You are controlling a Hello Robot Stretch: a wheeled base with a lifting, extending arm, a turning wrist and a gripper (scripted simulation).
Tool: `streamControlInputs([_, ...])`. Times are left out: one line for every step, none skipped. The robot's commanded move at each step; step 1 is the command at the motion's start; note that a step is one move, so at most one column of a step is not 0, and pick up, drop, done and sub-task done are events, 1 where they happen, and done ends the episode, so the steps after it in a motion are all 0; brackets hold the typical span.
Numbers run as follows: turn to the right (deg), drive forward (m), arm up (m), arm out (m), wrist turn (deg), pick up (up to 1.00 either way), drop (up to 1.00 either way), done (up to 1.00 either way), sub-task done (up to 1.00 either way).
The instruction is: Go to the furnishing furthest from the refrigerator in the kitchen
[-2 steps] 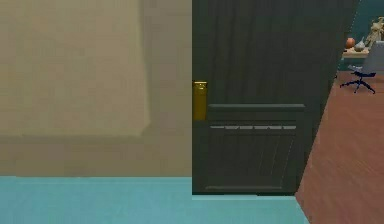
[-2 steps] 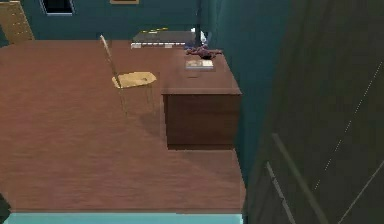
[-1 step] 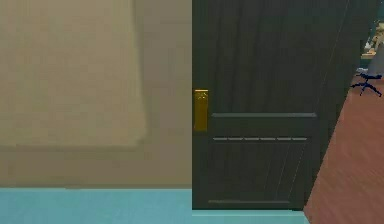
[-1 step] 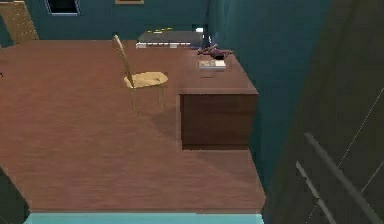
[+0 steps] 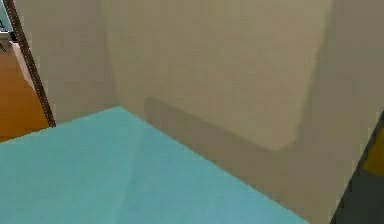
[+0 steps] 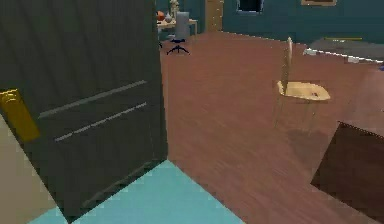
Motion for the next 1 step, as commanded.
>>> streamControlInputs([-36.0, 0.0, 0.0, 0.0, 0.0, 0.0, 0.0, 0.0, 0.0])
